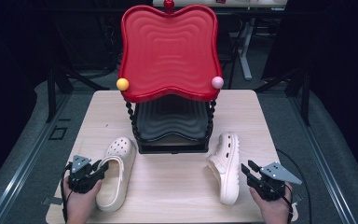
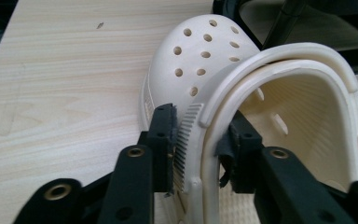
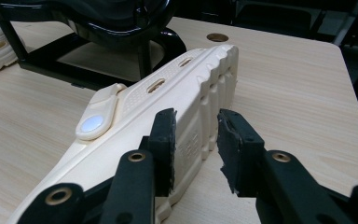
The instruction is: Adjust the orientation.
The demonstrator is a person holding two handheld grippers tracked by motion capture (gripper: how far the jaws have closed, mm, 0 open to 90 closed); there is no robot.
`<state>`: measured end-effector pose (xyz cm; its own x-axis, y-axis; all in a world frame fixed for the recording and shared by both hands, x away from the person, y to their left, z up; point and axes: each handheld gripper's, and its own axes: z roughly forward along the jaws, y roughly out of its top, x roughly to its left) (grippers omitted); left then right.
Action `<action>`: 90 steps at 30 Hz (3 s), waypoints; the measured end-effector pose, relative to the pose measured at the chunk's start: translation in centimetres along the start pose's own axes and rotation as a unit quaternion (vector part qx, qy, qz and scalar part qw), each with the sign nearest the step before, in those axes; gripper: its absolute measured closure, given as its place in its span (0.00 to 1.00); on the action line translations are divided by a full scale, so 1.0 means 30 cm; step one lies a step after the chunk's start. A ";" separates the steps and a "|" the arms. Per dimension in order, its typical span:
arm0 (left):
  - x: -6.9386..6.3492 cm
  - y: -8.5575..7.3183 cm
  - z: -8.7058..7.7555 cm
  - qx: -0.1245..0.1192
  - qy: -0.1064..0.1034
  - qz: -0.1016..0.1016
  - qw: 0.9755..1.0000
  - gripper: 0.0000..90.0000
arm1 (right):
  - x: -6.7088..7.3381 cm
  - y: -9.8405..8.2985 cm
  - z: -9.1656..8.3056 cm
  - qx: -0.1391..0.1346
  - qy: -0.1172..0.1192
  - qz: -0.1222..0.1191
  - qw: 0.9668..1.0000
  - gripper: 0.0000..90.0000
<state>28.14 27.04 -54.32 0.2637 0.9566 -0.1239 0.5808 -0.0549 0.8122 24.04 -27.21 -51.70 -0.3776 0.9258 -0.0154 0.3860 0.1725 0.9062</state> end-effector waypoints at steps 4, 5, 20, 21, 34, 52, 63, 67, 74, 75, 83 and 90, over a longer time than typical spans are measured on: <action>0.002 -0.003 -0.007 -0.001 -0.002 -0.007 1.000 0.71 | 0.009 0.011 -0.007 0.001 0.002 0.001 1.000 0.86; 0.002 -0.003 -0.007 -0.001 -0.002 -0.007 1.000 0.71 | 0.009 0.011 -0.007 0.001 0.002 0.001 1.000 0.86; -0.002 -0.009 -0.006 -0.003 0.004 -0.003 1.000 0.73 | 0.107 0.019 0.032 0.026 0.039 -0.051 0.998 0.94; -0.002 -0.009 -0.006 -0.003 0.004 -0.003 1.000 0.73 | 0.109 0.019 0.033 0.025 0.039 -0.054 0.997 0.94; 0.003 -0.012 -0.005 -0.010 -0.004 -0.009 1.000 0.71 | 0.109 0.036 0.031 0.047 0.027 -0.061 0.997 1.00; 0.003 -0.007 0.004 -0.003 -0.006 -0.012 1.000 0.67 | -0.009 0.023 -0.025 0.073 -0.033 0.008 0.997 1.00; 0.000 -0.007 0.004 -0.002 -0.004 -0.013 1.000 0.67 | -0.185 -0.066 -0.014 0.115 -0.032 0.141 0.983 1.00; 0.001 -0.006 0.004 -0.002 -0.005 -0.013 1.000 0.67 | -0.223 -0.117 0.027 0.141 -0.014 0.187 0.972 1.00; 0.002 -0.008 0.004 -0.004 -0.006 -0.014 1.000 0.67 | -0.178 -0.085 0.071 0.149 -0.025 0.142 0.978 1.00; 0.002 -0.008 0.004 -0.005 -0.006 -0.013 1.000 0.67 | -0.172 -0.076 0.081 0.151 -0.028 0.131 0.979 1.00; 0.001 -0.008 0.005 -0.005 -0.005 -0.012 1.000 0.67 | -0.182 -0.038 0.158 0.133 -0.004 0.115 0.984 1.00; 0.001 -0.010 0.004 -0.006 -0.005 -0.011 1.000 0.67 | -0.192 -0.028 0.144 0.096 -0.046 0.129 0.986 0.91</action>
<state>28.06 27.04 -54.61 0.2596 0.9544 -0.1475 0.5765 -0.0306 0.8165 29.54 -31.23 -54.19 -0.1712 0.9722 0.1598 0.6152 -0.0211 0.7881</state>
